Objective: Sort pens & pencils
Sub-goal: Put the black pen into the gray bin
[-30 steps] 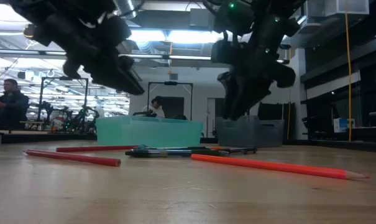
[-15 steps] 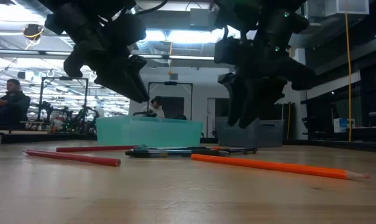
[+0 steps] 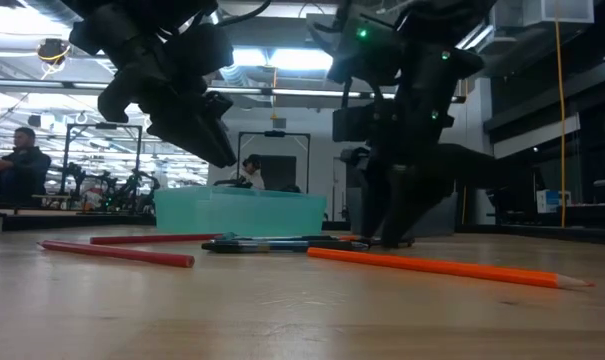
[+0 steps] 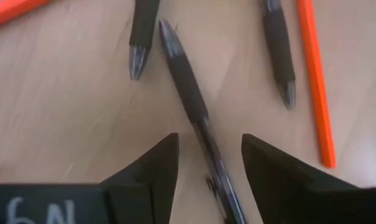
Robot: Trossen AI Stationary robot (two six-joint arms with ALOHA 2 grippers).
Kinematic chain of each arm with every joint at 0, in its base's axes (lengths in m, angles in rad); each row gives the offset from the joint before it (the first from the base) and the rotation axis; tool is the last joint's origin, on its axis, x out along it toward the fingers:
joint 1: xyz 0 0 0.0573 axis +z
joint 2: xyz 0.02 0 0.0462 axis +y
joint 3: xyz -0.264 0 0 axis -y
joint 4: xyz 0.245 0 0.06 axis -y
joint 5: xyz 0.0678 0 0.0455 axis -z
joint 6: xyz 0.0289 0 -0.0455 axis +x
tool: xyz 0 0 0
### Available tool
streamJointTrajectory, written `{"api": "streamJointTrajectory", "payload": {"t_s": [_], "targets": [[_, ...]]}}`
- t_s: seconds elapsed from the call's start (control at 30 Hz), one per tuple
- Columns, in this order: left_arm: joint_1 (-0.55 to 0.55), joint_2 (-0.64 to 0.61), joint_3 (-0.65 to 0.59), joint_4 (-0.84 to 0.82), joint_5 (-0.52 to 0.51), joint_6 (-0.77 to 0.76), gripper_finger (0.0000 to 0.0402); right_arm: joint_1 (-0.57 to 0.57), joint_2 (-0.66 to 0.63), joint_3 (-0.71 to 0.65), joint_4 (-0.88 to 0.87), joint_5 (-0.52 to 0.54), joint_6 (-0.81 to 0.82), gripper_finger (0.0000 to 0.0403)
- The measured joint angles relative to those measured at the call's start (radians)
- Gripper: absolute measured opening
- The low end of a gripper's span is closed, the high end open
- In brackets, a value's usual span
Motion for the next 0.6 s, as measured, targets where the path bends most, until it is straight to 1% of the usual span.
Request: {"api": "streamJointTrajectory", "payload": {"t_s": [0.07, 0.2, 0.33, 0.43, 0.6], "targets": [[0.0, 0.0, 0.0, 0.0, 0.0, 0.0, 0.01, 0.0, 0.013, 0.012, -0.004, -0.003, -0.008, 0.0177], [0.0, 0.0, 0.0, -0.001, 0.0, 0.0, 0.01, -0.002, 0.036, 0.025, -0.01, -0.04, -0.009, 0.0177], [0.0, 0.0, 0.0, -0.001, 0.0, 0.001, 0.01, -0.002, 0.047, 0.026, -0.018, -0.045, -0.008, 0.0173], [0.0, 0.0, 0.0, -0.001, 0.0, 0.004, 0.01, -0.001, 0.048, 0.026, -0.021, -0.052, -0.007, 0.0155], [0.0, 0.0, 0.0, 0.0, 0.0, 0.004, 0.01, -0.011, 0.05, 0.025, -0.033, -0.128, 0.019, 0.0111]]}}
